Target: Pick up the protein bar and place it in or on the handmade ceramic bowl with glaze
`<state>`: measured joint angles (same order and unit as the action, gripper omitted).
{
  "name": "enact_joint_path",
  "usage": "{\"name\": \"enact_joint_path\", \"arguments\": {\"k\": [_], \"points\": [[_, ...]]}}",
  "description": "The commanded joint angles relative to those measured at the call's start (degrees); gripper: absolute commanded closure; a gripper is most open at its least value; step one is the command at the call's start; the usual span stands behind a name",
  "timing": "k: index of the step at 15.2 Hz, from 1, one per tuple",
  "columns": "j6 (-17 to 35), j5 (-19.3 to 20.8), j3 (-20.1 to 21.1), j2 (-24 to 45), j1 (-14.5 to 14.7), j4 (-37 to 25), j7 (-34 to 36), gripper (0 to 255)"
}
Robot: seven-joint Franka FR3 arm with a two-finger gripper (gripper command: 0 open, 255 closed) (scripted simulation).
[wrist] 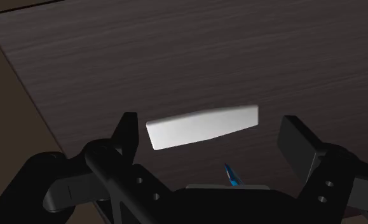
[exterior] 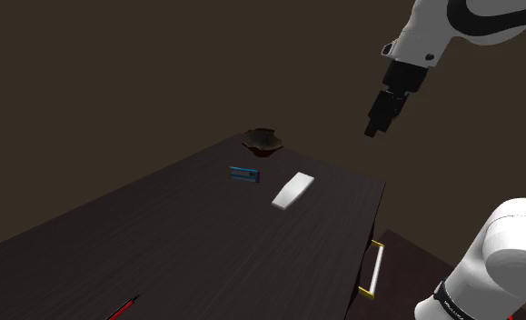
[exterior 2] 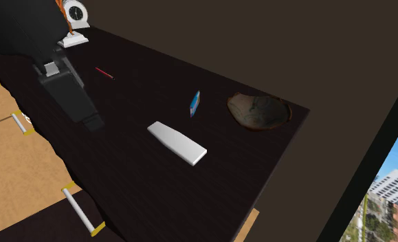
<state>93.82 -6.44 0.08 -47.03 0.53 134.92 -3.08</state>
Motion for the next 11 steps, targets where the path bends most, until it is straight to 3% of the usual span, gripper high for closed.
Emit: {"name": "enact_joint_path", "arguments": {"k": [1,11], "points": [[0.00,0.00,0.00,0.00,0.00,0.00,0.00,0],[11.55,2.04,2.20,22.31,3.60,-7.78,-7.72,0]]}}
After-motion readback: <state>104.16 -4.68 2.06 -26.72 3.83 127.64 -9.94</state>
